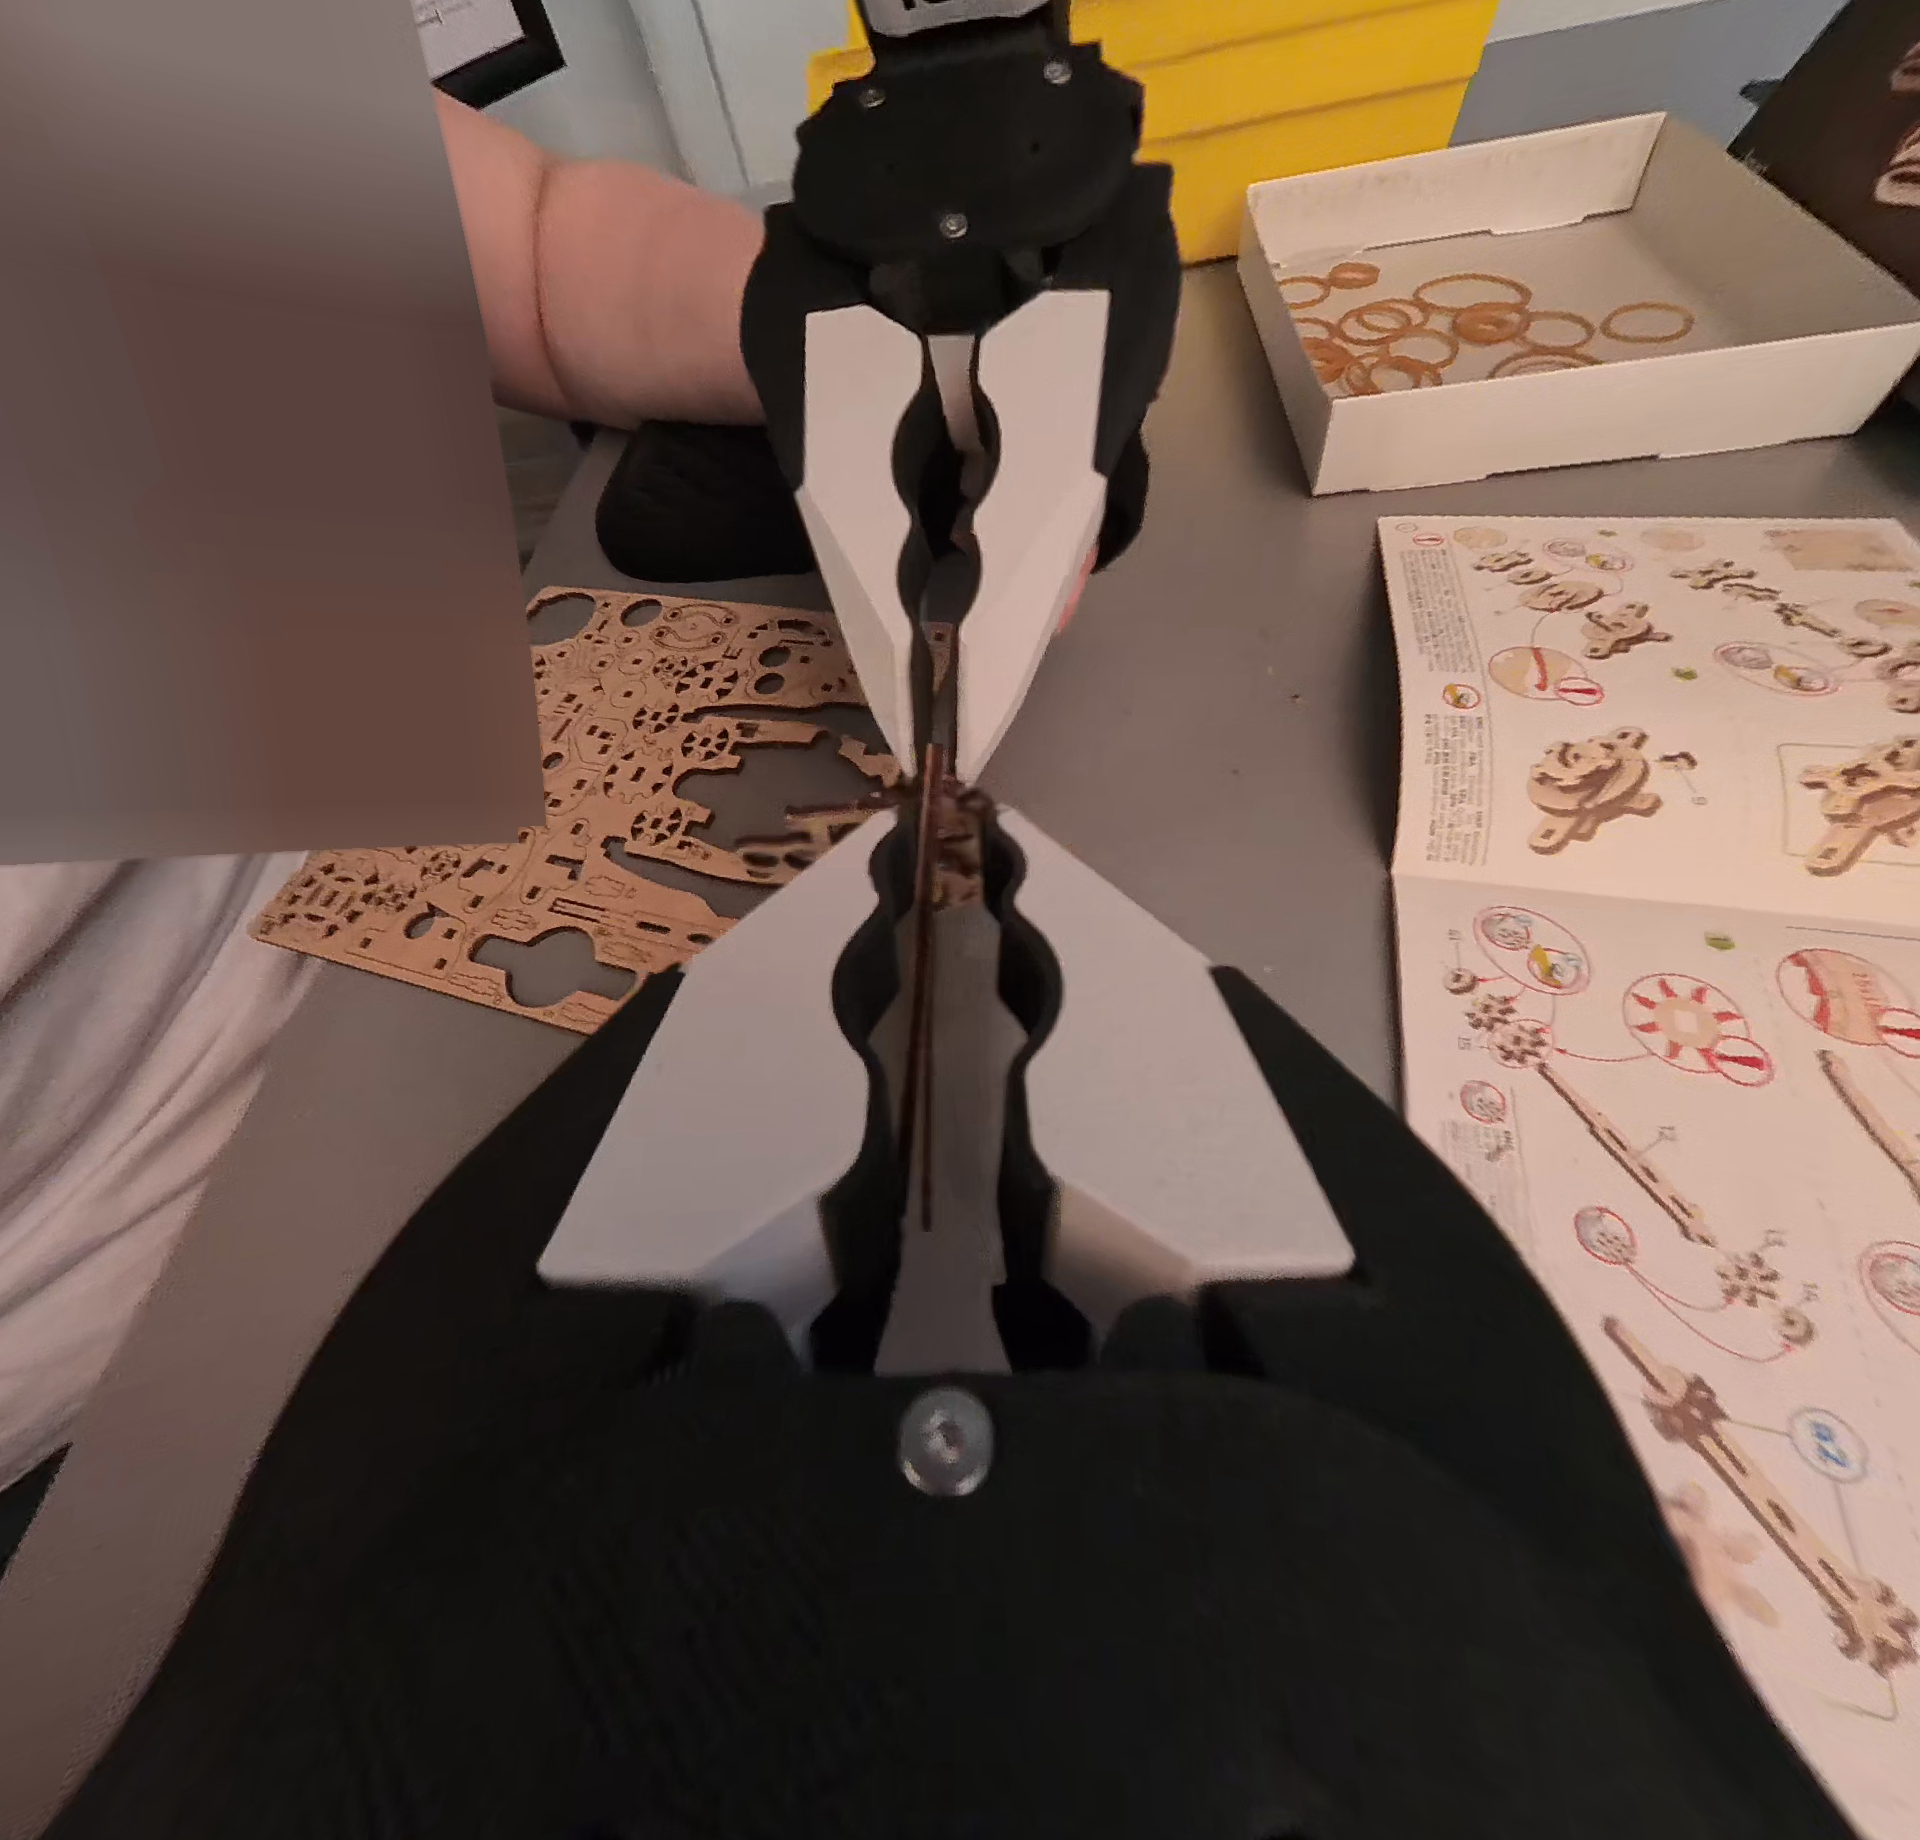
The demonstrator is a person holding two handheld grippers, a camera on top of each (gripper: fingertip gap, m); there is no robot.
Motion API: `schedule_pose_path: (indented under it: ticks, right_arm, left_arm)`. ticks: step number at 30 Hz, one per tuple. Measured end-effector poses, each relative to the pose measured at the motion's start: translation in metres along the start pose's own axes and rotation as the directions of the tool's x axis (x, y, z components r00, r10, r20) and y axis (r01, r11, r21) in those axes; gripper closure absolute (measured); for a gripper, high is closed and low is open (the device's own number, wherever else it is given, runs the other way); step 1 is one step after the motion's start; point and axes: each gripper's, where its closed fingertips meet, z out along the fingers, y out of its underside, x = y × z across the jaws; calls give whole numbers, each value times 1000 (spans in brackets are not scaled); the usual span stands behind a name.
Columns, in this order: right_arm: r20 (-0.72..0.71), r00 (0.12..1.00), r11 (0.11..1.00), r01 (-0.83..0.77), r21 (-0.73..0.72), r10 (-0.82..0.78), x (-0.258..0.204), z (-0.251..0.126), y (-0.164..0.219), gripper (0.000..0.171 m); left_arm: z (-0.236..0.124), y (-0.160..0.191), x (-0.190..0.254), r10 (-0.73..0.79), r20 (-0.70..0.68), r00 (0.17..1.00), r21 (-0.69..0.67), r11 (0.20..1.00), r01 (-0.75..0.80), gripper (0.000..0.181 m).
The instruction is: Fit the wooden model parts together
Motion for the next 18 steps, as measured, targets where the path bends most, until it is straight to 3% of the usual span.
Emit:
schedule_pose_path:
  ticks: [2,9,13,14,15,18]
  right_arm:
    - [-29,1000,1000,-5,-14,5,4,-5,4,154]
    - [-46,998,999,-43,33,45,12,-30,0,167]
    - [-8,993,993,-117,12,117,12,-29,8,157]
    - [-4,992,992,-128,-4,128,12,-27,11,157]
    - [7,992,992,-125,-19,125,10,-26,13,170]
    - [28,993,993,-113,-25,114,4,-25,12,171]
  left_arm:
    - [0,4,-1,3,5,1000,-14,1000,-3,180]
    - [-3,7,-8,-59,6,998,-5,998,59,180]
    - [-5,5,-10,-80,-2,997,9,997,80,180]
    - [-5,5,-10,-76,-1,997,7,997,76,180]
    - [-5,5,-10,-74,-4,997,5,997,74,180]
    - [-7,6,-9,-92,-20,996,-3,996,92,174]
